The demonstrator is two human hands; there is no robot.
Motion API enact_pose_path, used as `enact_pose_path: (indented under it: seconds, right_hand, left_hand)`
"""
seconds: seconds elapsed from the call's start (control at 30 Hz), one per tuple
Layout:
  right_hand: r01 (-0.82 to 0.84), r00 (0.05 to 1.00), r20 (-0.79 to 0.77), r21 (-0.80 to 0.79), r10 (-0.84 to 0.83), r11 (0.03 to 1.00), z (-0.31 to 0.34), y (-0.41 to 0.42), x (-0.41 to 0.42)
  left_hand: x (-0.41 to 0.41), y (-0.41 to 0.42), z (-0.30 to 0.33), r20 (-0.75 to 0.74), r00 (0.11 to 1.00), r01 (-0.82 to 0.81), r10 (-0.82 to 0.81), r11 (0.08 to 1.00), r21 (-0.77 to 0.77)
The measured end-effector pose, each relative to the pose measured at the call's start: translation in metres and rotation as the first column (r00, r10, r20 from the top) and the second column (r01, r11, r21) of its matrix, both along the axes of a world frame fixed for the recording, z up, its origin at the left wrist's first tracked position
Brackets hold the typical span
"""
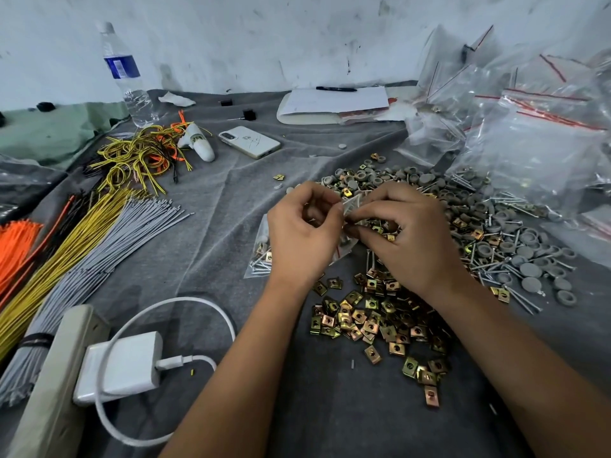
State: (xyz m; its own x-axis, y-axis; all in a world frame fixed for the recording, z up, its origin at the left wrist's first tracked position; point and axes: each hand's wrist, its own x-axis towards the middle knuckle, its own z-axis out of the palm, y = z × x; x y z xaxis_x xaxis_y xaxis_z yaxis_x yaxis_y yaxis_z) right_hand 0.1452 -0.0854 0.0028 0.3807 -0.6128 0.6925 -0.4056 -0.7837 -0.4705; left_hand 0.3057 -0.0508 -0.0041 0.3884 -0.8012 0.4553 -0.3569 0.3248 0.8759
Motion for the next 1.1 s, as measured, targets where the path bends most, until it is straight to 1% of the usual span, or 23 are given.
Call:
enact_pose_path:
  seconds: [0.2,0.3,0.4,0.5,0.57,0.63,0.7,0.73,0.77,0.8,0.83,0.87,0.9,0.93,1.0,1.03,1.07,1.1]
  right_hand:
    - [0.003,1.000,0.005,0.017,-0.003,1.000,0.001,0.002,0.000]
    - [0.019,0.998,0.066,0.028,-0.021,0.999,0.003,0.001,-0.001]
    - [0.056,0.987,0.149,0.046,-0.063,0.997,0.004,-0.002,-0.004]
    - [0.052,0.965,0.249,0.137,-0.085,0.989,0.003,-0.003,-0.007]
    - [-0.010,0.941,0.331,0.240,-0.072,0.971,0.004,-0.004,-0.010]
    - [-0.186,0.913,0.407,0.347,0.031,0.919,0.007,-0.004,-0.013]
    - [-0.363,0.892,0.406,0.384,0.198,0.849,0.010,-0.004,-0.018]
    - [-0.431,0.879,0.396,0.427,0.264,0.795,0.010,-0.005,-0.020]
    - [-0.472,0.868,0.404,0.496,0.287,0.729,0.012,-0.005,-0.022]
    - [-0.481,0.869,0.409,0.563,0.279,0.672,0.013,-0.005,-0.026]
    - [-0.477,0.874,0.403,0.604,0.272,0.638,0.014,-0.005,-0.029]
    - [-0.462,0.884,0.379,0.612,0.274,0.642,0.013,-0.007,-0.032]
    - [-0.449,0.890,0.368,0.605,0.270,0.657,0.013,-0.008,-0.033]
    - [-0.443,0.890,0.383,0.597,0.248,0.669,0.012,-0.009,-0.034]
    - [-0.437,0.874,0.460,0.605,0.155,0.665,0.012,-0.012,-0.034]
    - [-0.422,0.867,0.488,0.618,0.098,0.663,0.011,-0.014,-0.034]
    - [-0.404,0.865,0.499,0.624,0.056,0.669,0.009,-0.016,-0.035]
    - [-0.378,0.870,0.493,0.627,0.029,0.681,0.007,-0.018,-0.035]
  left_hand:
    - [0.001,0.000,0.000,0.009,1.000,0.018,-0.018,1.000,-0.007]
    - [0.002,0.000,0.000,-0.004,1.000,0.031,-0.031,1.000,0.004]
    - [0.003,0.001,0.001,-0.053,0.997,0.061,-0.060,0.998,0.020]
    - [0.003,0.003,0.008,-0.096,0.985,0.145,-0.141,0.989,0.026]
    - [0.003,0.004,0.021,-0.112,0.965,0.239,-0.236,0.971,0.012]
    - [0.003,0.006,0.041,-0.174,0.923,0.341,-0.343,0.939,-0.041]
    - [0.007,0.005,0.064,-0.316,0.828,0.454,-0.464,0.884,-0.110]
    - [0.009,0.002,0.075,-0.379,0.774,0.496,-0.507,0.858,-0.135]
    - [0.011,0.000,0.084,-0.426,0.738,0.519,-0.524,0.843,-0.138]
    - [0.012,-0.005,0.090,-0.457,0.728,0.522,-0.511,0.845,-0.115]
    - [0.012,-0.008,0.093,-0.485,0.733,0.511,-0.477,0.857,-0.069]
    - [0.012,-0.013,0.092,-0.513,0.743,0.491,-0.430,0.871,-0.018]
    - [0.010,-0.015,0.089,-0.559,0.735,0.473,-0.384,0.881,0.018]
    - [0.008,-0.017,0.082,-0.626,0.705,0.451,-0.335,0.892,0.031]
    - [0.005,-0.020,0.064,-0.775,0.572,0.417,-0.268,0.909,-0.006]
    - [0.005,-0.020,0.053,-0.824,0.507,0.407,-0.253,0.913,-0.030]
    - [0.006,-0.022,0.042,-0.844,0.482,0.393,-0.235,0.919,-0.031]
    - [0.007,-0.023,0.032,-0.841,0.494,0.386,-0.219,0.922,-0.013]
